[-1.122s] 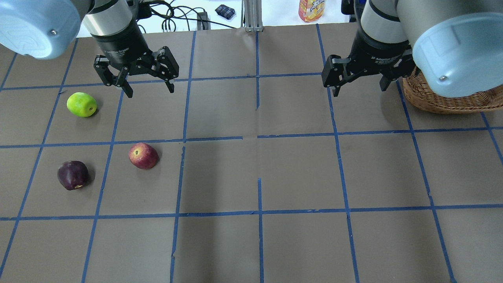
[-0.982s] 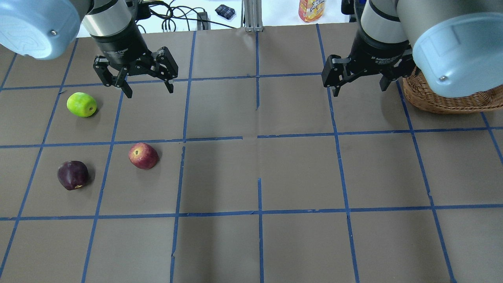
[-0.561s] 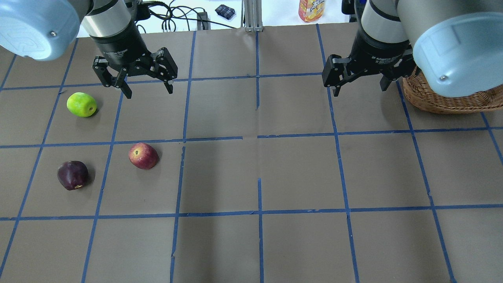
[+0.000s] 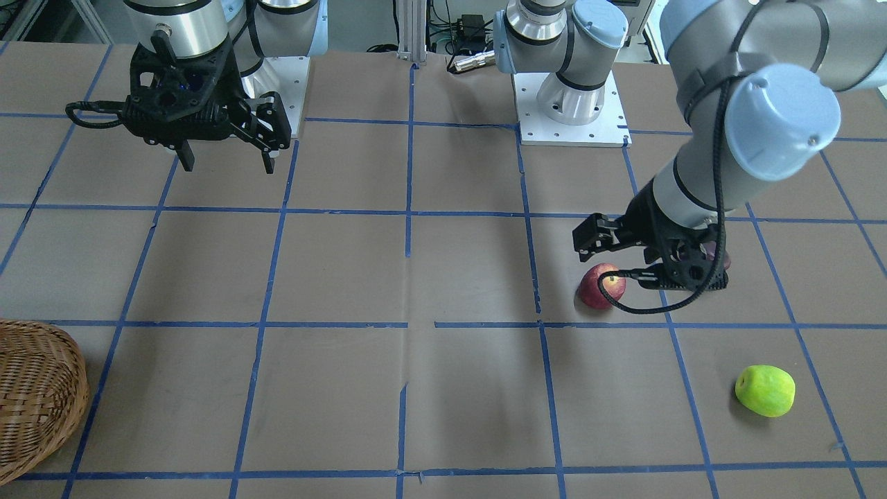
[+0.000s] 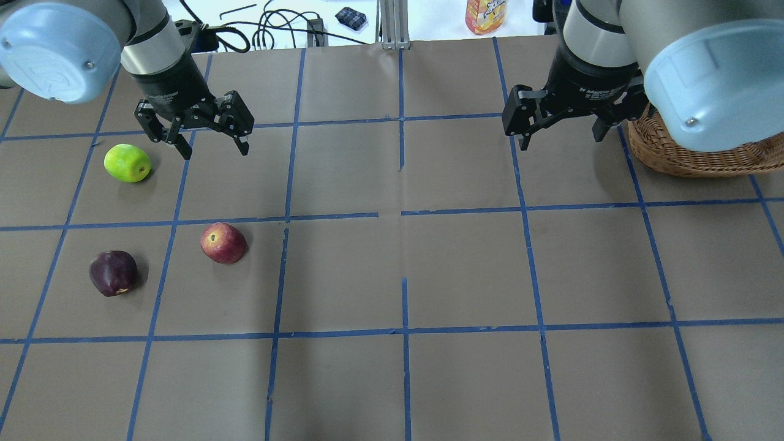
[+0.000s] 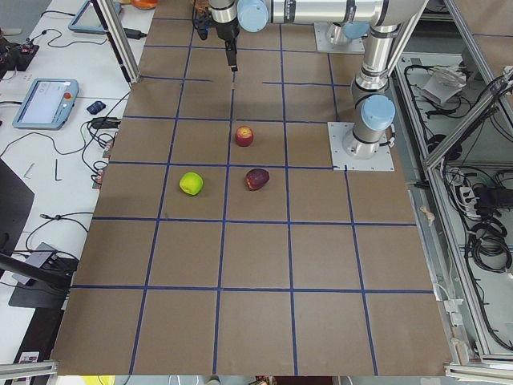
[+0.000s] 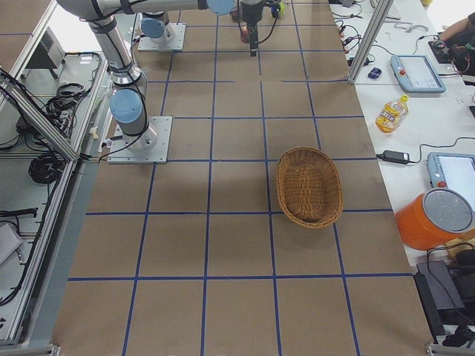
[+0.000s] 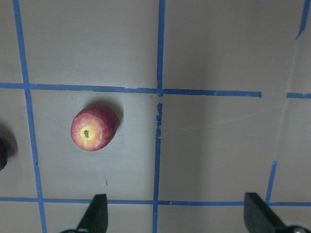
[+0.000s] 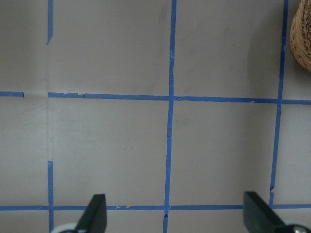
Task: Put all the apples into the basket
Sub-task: 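Reach the left gripper down to the red apple and grasp it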
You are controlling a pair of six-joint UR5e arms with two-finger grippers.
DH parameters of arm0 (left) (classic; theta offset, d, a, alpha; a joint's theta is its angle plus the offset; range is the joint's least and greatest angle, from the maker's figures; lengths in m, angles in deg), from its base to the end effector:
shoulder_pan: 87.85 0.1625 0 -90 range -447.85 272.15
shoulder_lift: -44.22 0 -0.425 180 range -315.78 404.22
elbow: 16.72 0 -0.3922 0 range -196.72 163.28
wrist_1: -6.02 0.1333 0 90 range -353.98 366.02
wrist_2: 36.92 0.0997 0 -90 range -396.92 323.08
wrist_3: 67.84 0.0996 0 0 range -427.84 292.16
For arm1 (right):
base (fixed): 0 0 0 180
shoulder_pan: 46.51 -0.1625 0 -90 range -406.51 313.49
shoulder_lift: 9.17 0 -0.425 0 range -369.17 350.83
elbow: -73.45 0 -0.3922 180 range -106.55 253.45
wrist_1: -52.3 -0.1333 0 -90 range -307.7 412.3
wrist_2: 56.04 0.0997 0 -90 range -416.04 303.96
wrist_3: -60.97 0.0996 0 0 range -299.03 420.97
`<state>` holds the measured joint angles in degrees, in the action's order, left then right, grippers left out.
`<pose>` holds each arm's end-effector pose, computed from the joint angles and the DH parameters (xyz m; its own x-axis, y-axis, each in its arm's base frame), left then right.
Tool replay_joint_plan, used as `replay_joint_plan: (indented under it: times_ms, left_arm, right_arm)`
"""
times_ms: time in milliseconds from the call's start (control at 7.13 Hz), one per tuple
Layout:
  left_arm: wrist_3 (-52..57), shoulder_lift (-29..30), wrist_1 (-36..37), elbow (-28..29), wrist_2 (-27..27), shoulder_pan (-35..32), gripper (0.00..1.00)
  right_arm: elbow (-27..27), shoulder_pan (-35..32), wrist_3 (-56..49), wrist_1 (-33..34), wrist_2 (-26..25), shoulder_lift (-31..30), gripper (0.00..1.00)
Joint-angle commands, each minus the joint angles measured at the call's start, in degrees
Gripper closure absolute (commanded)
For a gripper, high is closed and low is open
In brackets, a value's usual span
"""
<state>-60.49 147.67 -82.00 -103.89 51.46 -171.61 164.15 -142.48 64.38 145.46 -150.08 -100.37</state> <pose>-0.0736 -0.5794 0.3902 -0.9988 0.0138 0.0469 0.0205 0.9892 0.1454 0.1765 -0.4733 0.4980 -0.9970 -0.0401 0.0664 -0.0446 0.9967 -0.0679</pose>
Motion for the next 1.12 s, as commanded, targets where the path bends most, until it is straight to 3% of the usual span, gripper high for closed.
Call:
replay_joint_plan:
  times_ms: [0,280,561,982]
  left_arm:
    - [8.8,2.8,11.0,-8.5,-0.1,6.1,0.00]
    - [11.4,3.9,21.3,-17.3,-0.1,8.1,0.00]
    - [10.0,4.8,22.5,-22.2,-0.7,8.1,0.00]
    - [7.4,6.7,21.8,-23.8,0.0,8.1,0.00]
  right_arm:
    - [0.0,0.0,-0.1,-0.1,-0.1,0.0,0.00]
    - [0.0,0.1,-0.2,-0.1,-0.1,0.0,0.00]
    - [0.0,0.1,-0.2,-0.1,-0.1,0.1,0.00]
    - [0.0,0.1,0.0,0.0,-0.1,0.1,0.00]
